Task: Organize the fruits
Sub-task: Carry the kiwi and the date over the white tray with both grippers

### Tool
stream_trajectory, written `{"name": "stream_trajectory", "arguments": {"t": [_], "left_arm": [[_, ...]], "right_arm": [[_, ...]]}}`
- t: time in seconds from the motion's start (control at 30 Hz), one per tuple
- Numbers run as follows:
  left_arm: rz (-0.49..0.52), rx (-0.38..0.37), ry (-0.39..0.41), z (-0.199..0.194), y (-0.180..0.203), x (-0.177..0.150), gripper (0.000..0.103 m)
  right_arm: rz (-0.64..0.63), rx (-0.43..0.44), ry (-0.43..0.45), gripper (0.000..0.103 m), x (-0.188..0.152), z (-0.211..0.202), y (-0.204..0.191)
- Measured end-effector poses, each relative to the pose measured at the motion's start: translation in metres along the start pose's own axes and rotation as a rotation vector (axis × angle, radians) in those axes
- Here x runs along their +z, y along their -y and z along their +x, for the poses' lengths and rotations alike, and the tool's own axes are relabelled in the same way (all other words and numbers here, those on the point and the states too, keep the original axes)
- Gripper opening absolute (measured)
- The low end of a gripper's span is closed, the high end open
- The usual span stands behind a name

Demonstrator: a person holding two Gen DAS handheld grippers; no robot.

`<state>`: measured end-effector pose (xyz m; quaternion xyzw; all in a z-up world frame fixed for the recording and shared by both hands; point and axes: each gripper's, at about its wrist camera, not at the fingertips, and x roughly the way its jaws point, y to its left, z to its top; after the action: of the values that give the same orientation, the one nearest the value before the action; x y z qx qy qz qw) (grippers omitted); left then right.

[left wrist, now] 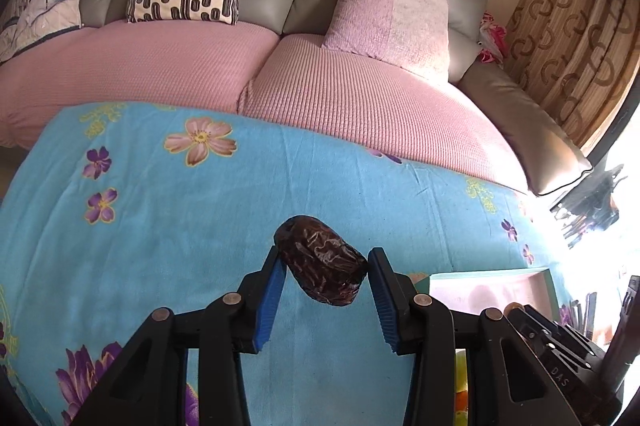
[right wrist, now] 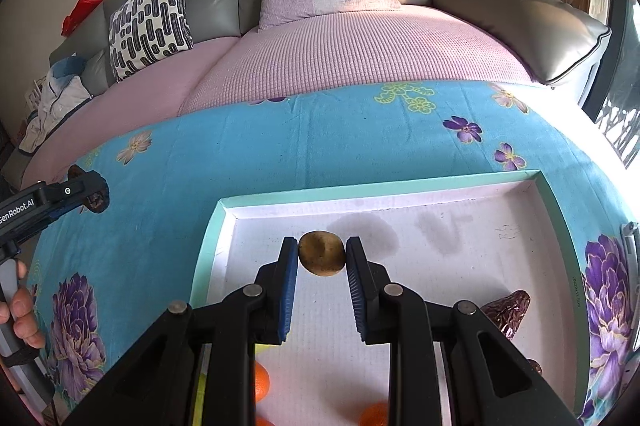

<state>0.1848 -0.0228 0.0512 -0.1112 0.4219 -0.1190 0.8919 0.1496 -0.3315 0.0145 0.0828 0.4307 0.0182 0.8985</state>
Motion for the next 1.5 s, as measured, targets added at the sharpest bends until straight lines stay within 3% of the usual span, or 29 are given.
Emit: {"name": "stream_trajectory", "arguments": {"t": [0.33, 0.83, 1.23, 1.5], "left_arm": [[0.098, -0.058, -0.009, -0.006, 0.056, -0.006, 0.045], [0.310, -0.093, -0.081, 0.024, 0.142, -0.044, 0.045], [0.396, -0.072, -0.147, 0.064, 0.167, -0.078, 0.045], [0.381, -0.053, -0.204, 0.083, 0.163, -0.086, 0.043]], "right_arm": [[0.049, -0.054, -0.003, 0.026, -0.002, -0.005, 0.037], [0.148, -0.160, 0.073, 0.026, -0.004, -0.026, 0.111], [0.137, -0.133, 0.022, 0.026, -0.009, -0.004, 0.113], [0.128, -0.137, -0.031, 0.026, -0.016, 0.013, 0.110]]}}
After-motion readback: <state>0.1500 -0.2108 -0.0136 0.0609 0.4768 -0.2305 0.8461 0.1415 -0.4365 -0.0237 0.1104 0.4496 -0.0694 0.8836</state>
